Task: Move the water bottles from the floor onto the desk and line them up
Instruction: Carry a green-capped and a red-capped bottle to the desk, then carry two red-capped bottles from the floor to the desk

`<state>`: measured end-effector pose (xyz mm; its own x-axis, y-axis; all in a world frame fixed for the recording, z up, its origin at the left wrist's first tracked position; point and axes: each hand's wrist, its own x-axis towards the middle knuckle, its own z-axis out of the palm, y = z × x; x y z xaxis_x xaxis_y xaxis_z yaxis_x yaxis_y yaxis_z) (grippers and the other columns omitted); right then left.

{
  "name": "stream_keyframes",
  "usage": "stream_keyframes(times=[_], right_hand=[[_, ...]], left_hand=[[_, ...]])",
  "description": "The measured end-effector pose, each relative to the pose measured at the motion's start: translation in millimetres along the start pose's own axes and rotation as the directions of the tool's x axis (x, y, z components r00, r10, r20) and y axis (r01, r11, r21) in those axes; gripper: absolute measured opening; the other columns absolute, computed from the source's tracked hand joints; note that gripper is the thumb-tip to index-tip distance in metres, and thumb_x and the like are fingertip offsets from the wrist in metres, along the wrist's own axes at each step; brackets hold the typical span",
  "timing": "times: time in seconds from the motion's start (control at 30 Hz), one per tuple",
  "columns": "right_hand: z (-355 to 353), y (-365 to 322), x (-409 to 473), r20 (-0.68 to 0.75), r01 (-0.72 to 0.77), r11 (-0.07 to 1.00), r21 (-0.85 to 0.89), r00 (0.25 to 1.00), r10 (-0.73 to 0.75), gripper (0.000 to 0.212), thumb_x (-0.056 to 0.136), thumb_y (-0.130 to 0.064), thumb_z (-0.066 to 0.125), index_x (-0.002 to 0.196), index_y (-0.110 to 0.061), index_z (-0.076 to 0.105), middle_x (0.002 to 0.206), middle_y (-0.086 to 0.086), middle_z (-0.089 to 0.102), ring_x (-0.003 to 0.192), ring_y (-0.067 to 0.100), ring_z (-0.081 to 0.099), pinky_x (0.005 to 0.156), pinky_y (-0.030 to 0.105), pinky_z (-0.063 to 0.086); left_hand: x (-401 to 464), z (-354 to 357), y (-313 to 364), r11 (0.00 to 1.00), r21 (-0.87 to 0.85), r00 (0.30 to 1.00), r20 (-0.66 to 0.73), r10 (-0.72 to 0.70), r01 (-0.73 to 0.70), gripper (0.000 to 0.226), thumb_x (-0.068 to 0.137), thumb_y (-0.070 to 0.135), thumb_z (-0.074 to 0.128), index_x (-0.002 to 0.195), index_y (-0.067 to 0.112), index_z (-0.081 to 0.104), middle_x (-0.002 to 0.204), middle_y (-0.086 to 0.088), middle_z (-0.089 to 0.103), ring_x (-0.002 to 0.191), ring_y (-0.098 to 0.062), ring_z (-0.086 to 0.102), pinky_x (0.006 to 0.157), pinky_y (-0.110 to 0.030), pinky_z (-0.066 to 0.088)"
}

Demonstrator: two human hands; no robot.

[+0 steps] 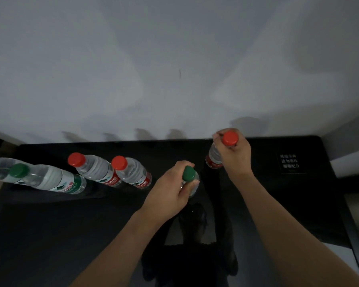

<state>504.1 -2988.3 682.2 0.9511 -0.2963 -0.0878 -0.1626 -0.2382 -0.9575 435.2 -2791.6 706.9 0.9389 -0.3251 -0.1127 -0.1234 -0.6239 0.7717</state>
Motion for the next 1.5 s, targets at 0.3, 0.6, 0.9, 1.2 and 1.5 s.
stream_keyframes(times=[0.3,0.6,0.9,1.2,1.5], right_hand=[[10,10,-1,-0.029,0.003,1.000,0.010,1.000,-0.002,0.018,0.078,-0.044,0.069,0.093,-0.036,0.061,0.092,-0.019,0.066,0.089,-0.001,0.064,0.086,0.032,0.053],[-3,-7,11,0.093,-0.047,0.999,-0.001,0.995,0.047,0.030,0.081,-0.036,0.076,0.106,-0.030,0.058,0.103,-0.009,0.063,0.099,0.006,0.062,0.090,0.035,0.053],[-18,-58,-19,0.079,0.115,0.971,-0.208,0.992,-0.100,0.044,0.092,-0.031,0.064,0.133,-0.023,0.049,0.132,-0.005,0.054,0.123,0.012,0.050,0.102,0.032,0.044],[-11,-111,-80,0.246,0.489,0.781,-0.389,0.872,-0.423,0.041,0.097,-0.014,0.053,0.138,-0.010,0.047,0.142,0.007,0.047,0.134,0.019,0.042,0.113,0.034,0.034],[57,-151,-138,0.417,0.651,0.663,-0.371,0.754,-0.507,0.043,0.097,-0.012,0.052,0.140,-0.010,0.045,0.144,0.009,0.046,0.135,0.021,0.039,0.115,0.031,0.030]], left_hand=[[0,-1,-2,1.000,-0.015,0.998,0.055,-0.006,0.007,0.040,0.090,0.049,0.055,0.127,0.038,0.043,0.111,0.013,0.058,0.097,0.001,0.059,0.083,-0.027,0.054],[3,-4,7,0.999,-0.014,0.998,0.040,-0.051,0.052,0.037,0.091,0.038,0.065,0.123,0.035,0.047,0.109,0.014,0.059,0.098,0.001,0.059,0.086,-0.030,0.054],[-20,-14,37,0.990,0.139,0.995,-0.100,0.020,-0.006,0.049,0.094,0.032,0.061,0.139,0.021,0.043,0.137,0.003,0.051,0.121,-0.010,0.053,0.101,-0.029,0.046],[-70,-58,62,0.936,0.351,0.918,-0.379,0.113,0.029,0.038,0.101,0.023,0.050,0.135,0.006,0.052,0.146,-0.009,0.048,0.134,-0.023,0.047,0.108,-0.033,0.040],[-135,-124,36,0.903,0.386,0.816,-0.573,0.077,0.187,0.040,0.101,0.022,0.046,0.135,0.002,0.053,0.144,-0.013,0.049,0.134,-0.026,0.046,0.111,-0.038,0.040]])
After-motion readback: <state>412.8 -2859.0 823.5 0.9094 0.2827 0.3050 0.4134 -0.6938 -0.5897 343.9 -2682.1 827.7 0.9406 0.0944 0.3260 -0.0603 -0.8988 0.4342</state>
